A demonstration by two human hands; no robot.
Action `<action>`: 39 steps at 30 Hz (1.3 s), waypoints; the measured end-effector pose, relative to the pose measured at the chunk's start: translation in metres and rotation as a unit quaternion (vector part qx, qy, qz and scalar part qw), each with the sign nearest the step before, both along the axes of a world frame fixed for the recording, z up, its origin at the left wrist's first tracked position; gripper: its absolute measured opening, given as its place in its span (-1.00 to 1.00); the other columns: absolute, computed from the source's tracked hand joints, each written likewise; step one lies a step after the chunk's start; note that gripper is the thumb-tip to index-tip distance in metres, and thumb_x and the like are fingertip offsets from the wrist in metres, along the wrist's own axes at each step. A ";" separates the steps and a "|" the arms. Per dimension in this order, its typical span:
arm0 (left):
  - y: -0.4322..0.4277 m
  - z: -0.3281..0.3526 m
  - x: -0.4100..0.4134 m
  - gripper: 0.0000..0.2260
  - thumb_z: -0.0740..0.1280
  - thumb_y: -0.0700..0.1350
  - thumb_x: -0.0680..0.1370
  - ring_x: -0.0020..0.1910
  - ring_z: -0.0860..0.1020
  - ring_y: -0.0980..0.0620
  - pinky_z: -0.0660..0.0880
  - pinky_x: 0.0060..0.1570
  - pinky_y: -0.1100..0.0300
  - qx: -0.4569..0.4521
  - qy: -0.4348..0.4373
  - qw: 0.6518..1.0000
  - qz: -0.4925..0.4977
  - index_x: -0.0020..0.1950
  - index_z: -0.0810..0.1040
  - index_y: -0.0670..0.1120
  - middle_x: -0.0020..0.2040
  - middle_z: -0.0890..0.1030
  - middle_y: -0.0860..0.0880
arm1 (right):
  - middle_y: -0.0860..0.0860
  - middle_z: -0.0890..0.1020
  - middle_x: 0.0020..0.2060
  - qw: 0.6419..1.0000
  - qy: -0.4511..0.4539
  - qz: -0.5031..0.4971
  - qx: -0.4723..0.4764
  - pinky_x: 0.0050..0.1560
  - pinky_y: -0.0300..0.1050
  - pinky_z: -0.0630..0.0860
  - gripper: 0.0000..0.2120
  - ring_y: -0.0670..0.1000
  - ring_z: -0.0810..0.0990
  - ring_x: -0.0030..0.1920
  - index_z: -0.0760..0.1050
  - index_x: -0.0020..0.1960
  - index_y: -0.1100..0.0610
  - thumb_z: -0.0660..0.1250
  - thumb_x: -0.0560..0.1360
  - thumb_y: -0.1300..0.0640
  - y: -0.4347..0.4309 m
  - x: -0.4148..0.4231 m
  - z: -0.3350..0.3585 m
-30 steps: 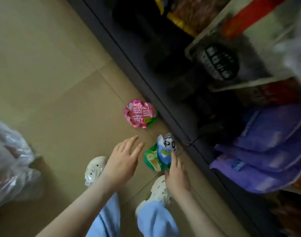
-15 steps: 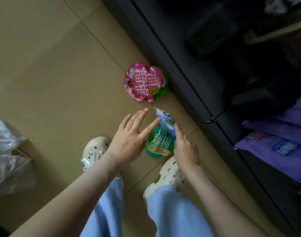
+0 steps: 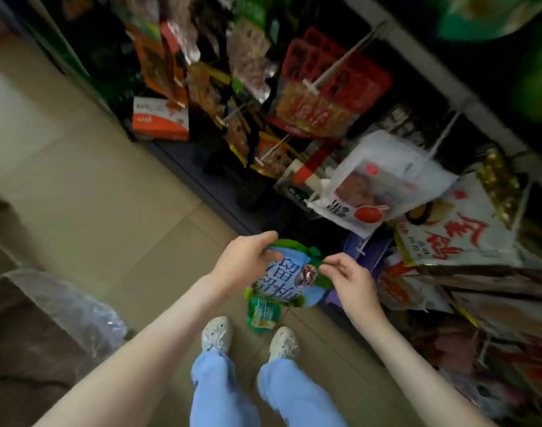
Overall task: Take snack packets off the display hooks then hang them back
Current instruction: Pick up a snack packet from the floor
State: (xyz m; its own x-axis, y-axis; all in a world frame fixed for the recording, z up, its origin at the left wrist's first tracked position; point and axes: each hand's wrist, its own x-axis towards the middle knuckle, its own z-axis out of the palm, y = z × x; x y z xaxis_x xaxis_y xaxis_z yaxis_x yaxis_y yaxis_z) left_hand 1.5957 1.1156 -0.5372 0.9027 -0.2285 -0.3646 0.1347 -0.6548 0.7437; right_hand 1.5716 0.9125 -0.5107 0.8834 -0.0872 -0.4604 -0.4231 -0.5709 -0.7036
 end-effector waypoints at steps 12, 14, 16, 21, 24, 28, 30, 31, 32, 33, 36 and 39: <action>-0.123 0.236 0.015 -0.47 0.33 0.01 0.54 0.41 0.31 0.00 0.27 0.28 0.24 -0.076 0.001 0.988 -0.137 0.47 0.27 -0.08 0.45 0.34 -0.04 | 0.08 0.62 -0.09 0.984 -0.114 -0.138 0.019 -0.01 -0.03 0.51 -0.88 -0.01 0.59 -0.04 0.53 0.04 0.13 0.31 0.53 0.13 -0.095 -0.042 0.220; -0.157 0.260 0.014 -0.47 0.32 0.01 0.54 0.42 0.30 -0.01 0.25 0.32 0.21 -0.080 -0.020 0.985 -0.151 0.47 0.28 -0.10 0.44 0.35 -0.06 | 0.01 0.63 -0.08 0.973 -0.139 -0.183 0.017 -0.02 -0.07 0.51 -0.85 -0.04 0.60 -0.03 0.54 0.07 0.11 0.29 0.54 0.10 -0.123 -0.044 0.240; -0.193 0.279 0.010 -0.48 0.31 0.02 0.55 0.42 0.30 -0.01 0.24 0.31 0.23 -0.071 -0.035 0.981 -0.179 0.47 0.28 -0.09 0.43 0.36 -0.06 | -0.06 0.62 -0.08 0.966 -0.149 -0.208 0.025 -0.06 -0.19 0.51 -0.88 -0.11 0.59 -0.05 0.54 0.06 0.06 0.27 0.55 0.11 -0.153 -0.049 0.256; -0.279 0.304 -0.009 -0.51 0.33 -0.03 0.55 0.41 0.32 0.01 0.21 0.34 0.24 -0.075 -0.078 0.972 -0.210 0.43 0.33 -0.14 0.43 0.37 -0.07 | -0.16 0.59 -0.18 0.950 -0.204 -0.233 0.036 -0.25 -0.46 0.41 -0.89 -0.31 0.52 -0.22 0.52 -0.07 0.01 0.26 0.56 0.18 -0.224 -0.085 0.286; -0.324 0.313 -0.024 -0.51 0.31 -0.02 0.55 0.41 0.31 0.00 0.21 0.33 0.24 -0.068 -0.101 0.966 -0.227 0.44 0.32 -0.14 0.43 0.36 -0.07 | -0.17 0.58 -0.15 0.931 -0.239 -0.274 0.037 -0.18 -0.46 0.44 -0.90 -0.22 0.53 -0.12 0.54 -0.01 0.06 0.27 0.55 0.20 -0.262 -0.104 0.293; -0.360 0.321 -0.034 -0.50 0.30 -0.03 0.56 0.41 0.32 -0.03 0.27 0.30 0.21 -0.074 -0.107 0.972 -0.195 0.46 0.29 -0.13 0.43 0.36 -0.08 | -0.11 0.58 -0.21 0.920 -0.269 -0.282 0.028 -0.17 -0.27 0.40 -0.89 -0.12 0.53 -0.13 0.52 -0.11 0.04 0.27 0.54 0.21 -0.294 -0.109 0.295; -0.363 0.323 -0.033 -0.50 0.30 -0.04 0.56 0.38 0.35 -0.04 0.31 0.23 0.22 -0.082 -0.098 0.979 -0.157 0.46 0.28 -0.12 0.41 0.38 -0.09 | -0.10 0.56 -0.27 0.919 -0.286 -0.269 0.029 -0.17 -0.24 0.40 -0.81 -0.14 0.52 -0.20 0.49 -0.20 -0.01 0.29 0.52 0.24 -0.297 -0.101 0.296; -0.361 0.324 -0.031 -0.50 0.30 -0.05 0.57 0.36 0.37 -0.05 0.32 0.19 0.23 -0.082 -0.096 0.982 -0.138 0.47 0.27 -0.12 0.41 0.39 -0.09 | -0.10 0.55 -0.28 0.922 -0.290 -0.256 0.030 -0.18 -0.25 0.41 -0.80 -0.15 0.51 -0.22 0.48 -0.22 -0.01 0.30 0.51 0.24 -0.295 -0.095 0.297; -0.356 0.325 -0.028 -0.50 0.30 -0.05 0.57 0.35 0.37 -0.05 0.32 0.16 0.25 -0.080 -0.094 0.985 -0.119 0.47 0.27 -0.12 0.41 0.39 -0.09 | -0.10 0.55 -0.29 0.926 -0.293 -0.238 0.031 -0.17 -0.23 0.41 -0.80 -0.15 0.50 -0.24 0.48 -0.22 -0.01 0.30 0.51 0.24 -0.290 -0.089 0.297; -0.350 0.325 -0.025 -0.50 0.30 -0.05 0.57 0.36 0.36 -0.05 0.31 0.17 0.25 -0.079 -0.093 0.988 -0.098 0.47 0.27 -0.12 0.42 0.38 -0.09 | -0.10 0.55 -0.29 0.930 -0.294 -0.220 0.033 -0.16 -0.21 0.41 -0.82 -0.15 0.50 -0.25 0.48 -0.22 0.00 0.31 0.51 0.23 -0.284 -0.081 0.297; -0.323 0.327 -0.010 -0.48 0.31 -0.05 0.56 0.40 0.32 -0.06 0.28 0.29 0.17 -0.073 -0.094 0.992 -0.038 0.47 0.27 -0.14 0.43 0.35 -0.11 | -0.08 0.56 -0.28 0.937 -0.297 -0.179 0.052 -0.18 -0.24 0.40 -0.91 -0.14 0.50 -0.24 0.50 -0.17 0.07 0.33 0.50 0.20 -0.263 -0.053 0.298; -0.293 0.333 0.003 -0.47 0.31 -0.06 0.56 0.40 0.32 -0.07 0.28 0.29 0.16 -0.081 -0.098 0.992 0.013 0.48 0.24 -0.16 0.44 0.34 -0.11 | -0.10 0.55 -0.28 0.939 -0.298 -0.159 0.060 -0.19 -0.28 0.39 -0.96 -0.16 0.49 -0.23 0.51 -0.13 0.10 0.34 0.50 0.17 -0.239 -0.022 0.302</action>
State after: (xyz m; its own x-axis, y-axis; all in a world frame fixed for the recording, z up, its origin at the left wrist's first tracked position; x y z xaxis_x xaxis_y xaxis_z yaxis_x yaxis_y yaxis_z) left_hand 1.5989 0.8229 -0.2044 0.9590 -0.2447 -0.1431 -0.0065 -0.5235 0.8520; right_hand 1.5499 0.6733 -0.2091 0.9257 -0.3689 0.0841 -0.0691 -0.3833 -0.9210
